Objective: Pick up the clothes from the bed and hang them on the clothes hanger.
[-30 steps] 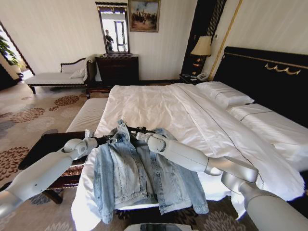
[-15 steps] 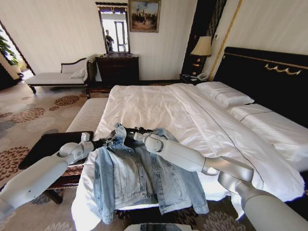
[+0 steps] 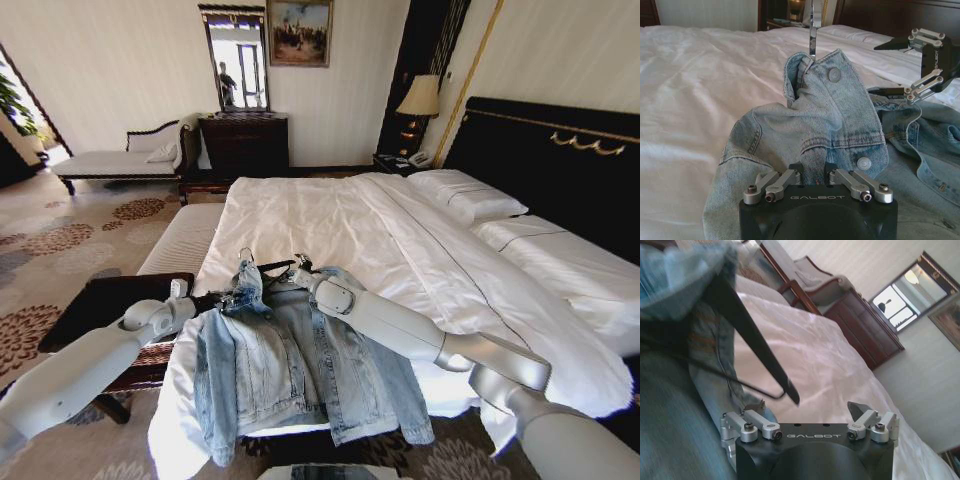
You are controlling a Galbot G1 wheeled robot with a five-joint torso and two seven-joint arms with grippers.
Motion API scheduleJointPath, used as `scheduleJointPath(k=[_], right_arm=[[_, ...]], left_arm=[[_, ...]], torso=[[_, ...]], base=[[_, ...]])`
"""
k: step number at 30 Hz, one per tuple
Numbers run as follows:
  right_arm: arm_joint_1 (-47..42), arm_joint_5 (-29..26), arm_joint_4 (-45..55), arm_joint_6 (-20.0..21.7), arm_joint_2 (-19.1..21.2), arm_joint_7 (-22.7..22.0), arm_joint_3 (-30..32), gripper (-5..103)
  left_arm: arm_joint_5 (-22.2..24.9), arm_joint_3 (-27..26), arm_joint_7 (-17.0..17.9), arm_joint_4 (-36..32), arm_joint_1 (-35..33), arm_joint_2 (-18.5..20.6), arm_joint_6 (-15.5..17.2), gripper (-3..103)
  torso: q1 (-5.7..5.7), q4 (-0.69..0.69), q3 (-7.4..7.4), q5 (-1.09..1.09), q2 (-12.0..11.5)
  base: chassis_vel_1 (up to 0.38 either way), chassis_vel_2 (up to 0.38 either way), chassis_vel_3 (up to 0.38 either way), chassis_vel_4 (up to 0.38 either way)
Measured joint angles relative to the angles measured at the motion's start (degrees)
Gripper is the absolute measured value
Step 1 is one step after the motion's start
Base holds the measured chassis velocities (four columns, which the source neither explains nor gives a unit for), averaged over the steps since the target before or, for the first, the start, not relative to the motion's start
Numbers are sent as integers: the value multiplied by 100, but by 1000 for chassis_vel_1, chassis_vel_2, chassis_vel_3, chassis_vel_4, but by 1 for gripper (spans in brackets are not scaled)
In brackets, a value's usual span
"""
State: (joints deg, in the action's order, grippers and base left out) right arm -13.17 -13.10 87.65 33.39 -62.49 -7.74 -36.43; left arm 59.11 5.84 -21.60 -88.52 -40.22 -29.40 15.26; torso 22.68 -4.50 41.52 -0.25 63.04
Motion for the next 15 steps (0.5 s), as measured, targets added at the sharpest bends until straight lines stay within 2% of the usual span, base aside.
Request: scheduleJointPath(k=[1, 3, 4, 5, 9, 15], right_arm=[[0, 0, 0, 0, 0, 0, 0, 89], [-156, -114, 208, 72, 307, -33, 155, 98], [-310, -447, 425, 184, 514, -123, 228, 99], [-310, -447, 425, 184, 514, -123, 228, 99], [-811, -1404, 763, 444, 803, -465, 395, 100], [-838, -1863, 479, 497, 698, -764, 389, 100]], left_arm=[[0, 0, 0, 0, 0, 0, 0, 20], [36, -255, -51, -159, -245, 84, -104, 20], [112, -405, -71, -262, -381, 120, -166, 20], [112, -405, -71, -262, -381, 120, -166, 20], [428, -737, -96, -442, -663, 84, -374, 20], [609, -888, -127, -491, -741, 5, -437, 20]], torso=[[0, 0, 0, 0, 0], [0, 0, 0, 0, 0], [-1, -2, 0, 0, 0], [-1, -2, 0, 0, 0], [-2, -2, 0, 1, 0], [-1, 0, 0, 0, 0]], base=[[0, 0, 0, 0], [0, 0, 0, 0], [0, 0, 0, 0], [0, 0, 0, 0], [0, 0, 0, 0], [0, 0, 0, 0]])
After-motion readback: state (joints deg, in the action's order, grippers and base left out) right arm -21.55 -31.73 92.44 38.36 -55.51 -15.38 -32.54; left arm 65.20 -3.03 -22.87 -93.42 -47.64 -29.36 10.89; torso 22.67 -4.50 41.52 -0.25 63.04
